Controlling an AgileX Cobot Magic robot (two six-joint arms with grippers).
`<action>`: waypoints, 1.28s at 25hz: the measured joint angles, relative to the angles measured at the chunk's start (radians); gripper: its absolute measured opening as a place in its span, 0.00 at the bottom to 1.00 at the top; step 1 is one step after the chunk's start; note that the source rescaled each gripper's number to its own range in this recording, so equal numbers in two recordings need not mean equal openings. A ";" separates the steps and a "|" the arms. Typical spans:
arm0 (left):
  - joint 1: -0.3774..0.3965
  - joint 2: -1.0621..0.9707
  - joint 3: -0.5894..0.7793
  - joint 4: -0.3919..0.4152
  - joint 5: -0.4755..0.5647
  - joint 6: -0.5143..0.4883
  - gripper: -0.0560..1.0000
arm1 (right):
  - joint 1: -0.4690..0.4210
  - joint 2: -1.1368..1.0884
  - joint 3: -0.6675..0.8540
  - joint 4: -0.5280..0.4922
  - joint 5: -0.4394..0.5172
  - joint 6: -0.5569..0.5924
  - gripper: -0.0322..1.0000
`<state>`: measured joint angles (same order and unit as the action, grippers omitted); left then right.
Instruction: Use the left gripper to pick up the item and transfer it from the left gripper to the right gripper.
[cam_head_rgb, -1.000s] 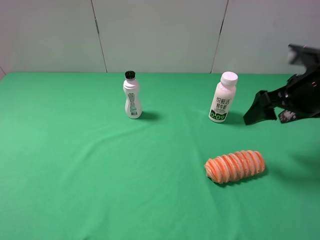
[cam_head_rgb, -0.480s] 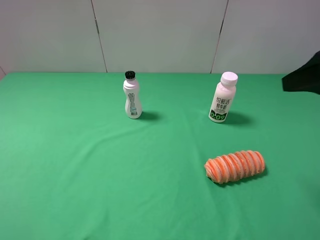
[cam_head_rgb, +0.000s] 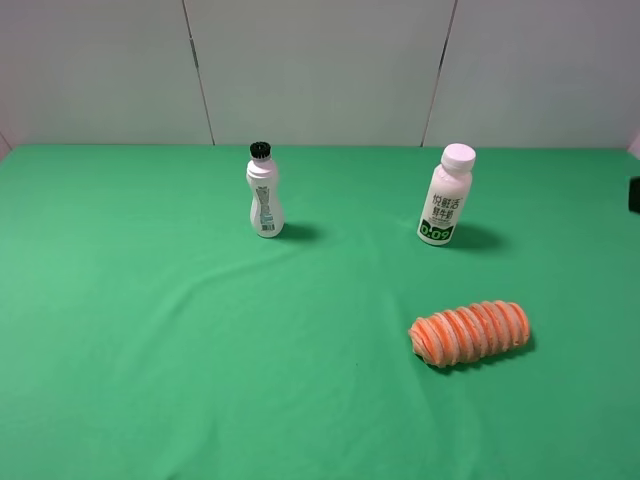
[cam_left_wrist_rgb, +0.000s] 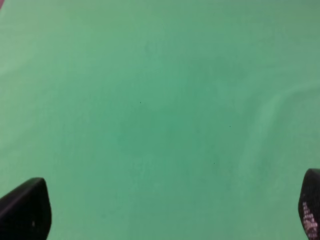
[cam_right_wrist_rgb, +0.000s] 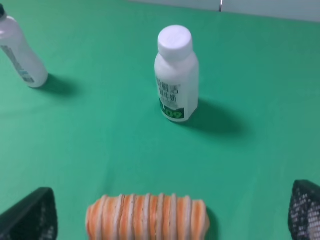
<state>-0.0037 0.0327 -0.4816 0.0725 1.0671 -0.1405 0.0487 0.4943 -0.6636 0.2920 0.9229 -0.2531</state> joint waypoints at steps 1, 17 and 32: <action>0.000 0.000 0.000 0.000 0.000 0.000 1.00 | 0.000 -0.035 0.026 0.000 -0.010 0.005 1.00; 0.000 0.000 0.000 0.000 0.000 0.000 1.00 | 0.000 -0.408 0.148 -0.221 0.104 0.208 1.00; 0.000 -0.036 0.000 0.002 -0.001 0.000 1.00 | 0.000 -0.461 0.157 -0.221 0.095 0.216 1.00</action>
<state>-0.0037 -0.0029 -0.4816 0.0743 1.0662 -0.1405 0.0487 0.0331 -0.5066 0.0706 1.0184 -0.0375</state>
